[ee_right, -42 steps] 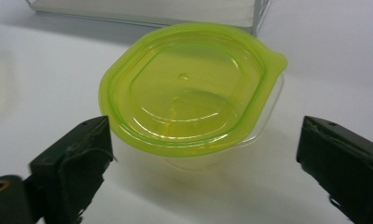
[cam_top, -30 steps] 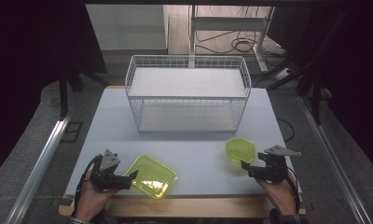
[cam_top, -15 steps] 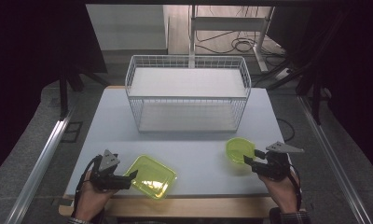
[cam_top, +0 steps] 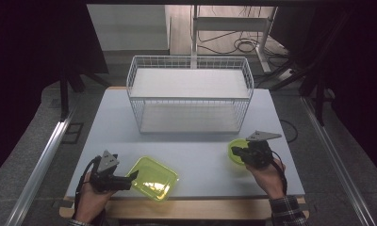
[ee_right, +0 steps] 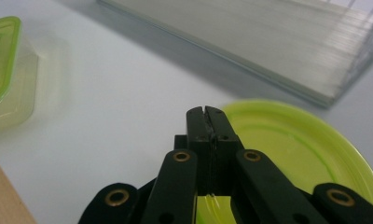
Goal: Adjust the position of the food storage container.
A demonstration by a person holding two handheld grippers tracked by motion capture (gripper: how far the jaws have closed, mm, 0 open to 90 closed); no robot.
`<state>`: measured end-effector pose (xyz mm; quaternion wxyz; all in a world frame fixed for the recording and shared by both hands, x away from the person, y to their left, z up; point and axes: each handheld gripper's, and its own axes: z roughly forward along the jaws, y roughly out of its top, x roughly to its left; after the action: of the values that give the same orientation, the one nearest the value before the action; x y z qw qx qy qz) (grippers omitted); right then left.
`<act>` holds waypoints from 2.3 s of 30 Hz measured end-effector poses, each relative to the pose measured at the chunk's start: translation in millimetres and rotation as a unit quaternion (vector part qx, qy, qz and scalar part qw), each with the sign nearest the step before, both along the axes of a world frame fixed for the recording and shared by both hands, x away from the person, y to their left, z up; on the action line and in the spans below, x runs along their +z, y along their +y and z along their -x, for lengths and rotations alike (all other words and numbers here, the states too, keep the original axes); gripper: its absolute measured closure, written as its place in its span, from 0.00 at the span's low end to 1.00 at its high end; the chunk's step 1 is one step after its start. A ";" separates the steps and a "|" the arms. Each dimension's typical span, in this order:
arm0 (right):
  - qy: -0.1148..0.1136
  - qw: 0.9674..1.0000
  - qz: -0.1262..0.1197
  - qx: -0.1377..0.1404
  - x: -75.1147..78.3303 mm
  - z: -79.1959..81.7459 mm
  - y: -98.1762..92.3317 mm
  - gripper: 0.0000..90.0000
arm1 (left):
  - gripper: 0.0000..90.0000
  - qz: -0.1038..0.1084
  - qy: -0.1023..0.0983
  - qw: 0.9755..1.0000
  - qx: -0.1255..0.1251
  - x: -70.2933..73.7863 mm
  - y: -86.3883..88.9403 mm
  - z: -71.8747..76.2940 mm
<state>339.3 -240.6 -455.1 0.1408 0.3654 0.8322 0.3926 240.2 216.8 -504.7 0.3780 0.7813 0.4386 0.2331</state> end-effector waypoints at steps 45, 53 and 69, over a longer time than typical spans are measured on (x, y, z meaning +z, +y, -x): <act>0.010 0.999 0.004 -0.036 -15.3 -1.0 -16.5 0.99 | 0.15 0.009 0.011 0.999 0.032 7.2 25.7 5.4; 0.032 0.999 -0.007 0.008 -23.5 18.0 3.7 0.99 | 0.85 0.009 0.078 0.997 0.003 -8.3 41.5 0.3; 0.095 0.991 -0.015 0.094 -43.5 48.6 52.8 0.99 | 1.00 -0.015 0.136 0.986 -0.091 -20.4 -1.2 -13.7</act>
<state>290.7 -187.9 -498.6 0.0182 0.3236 0.8664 0.3799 253.9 215.6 -525.1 0.3224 0.8482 0.4092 0.0959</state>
